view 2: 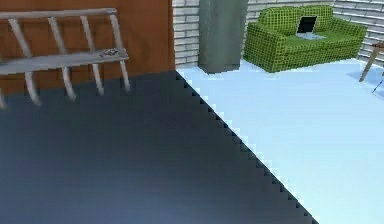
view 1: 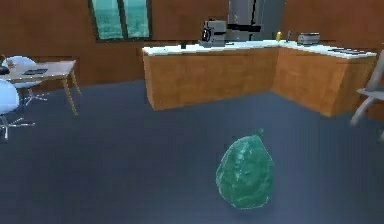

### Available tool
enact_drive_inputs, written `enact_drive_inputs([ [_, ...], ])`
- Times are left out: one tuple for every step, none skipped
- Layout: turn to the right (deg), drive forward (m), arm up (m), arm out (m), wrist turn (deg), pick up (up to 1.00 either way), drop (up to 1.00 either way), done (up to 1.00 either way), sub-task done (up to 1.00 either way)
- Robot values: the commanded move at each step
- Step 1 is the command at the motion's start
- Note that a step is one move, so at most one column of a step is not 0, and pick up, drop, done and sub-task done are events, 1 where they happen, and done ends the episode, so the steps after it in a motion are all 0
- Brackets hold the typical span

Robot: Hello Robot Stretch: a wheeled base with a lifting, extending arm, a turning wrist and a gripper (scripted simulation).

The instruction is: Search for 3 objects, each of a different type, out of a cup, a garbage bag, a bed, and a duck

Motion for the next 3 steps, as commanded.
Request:
enact_drive_inputs([
  [45.0,0.00,0.00,0.00,0.0,0.00,0.00,0.00,0.00],
  [12.0,0.00,0.00,0.00,0.0,0.00,0.00,0.00,0.00],
  [0.0,0.35,0.00,0.00,0.0,0.00,0.00,0.00,0.00],
])
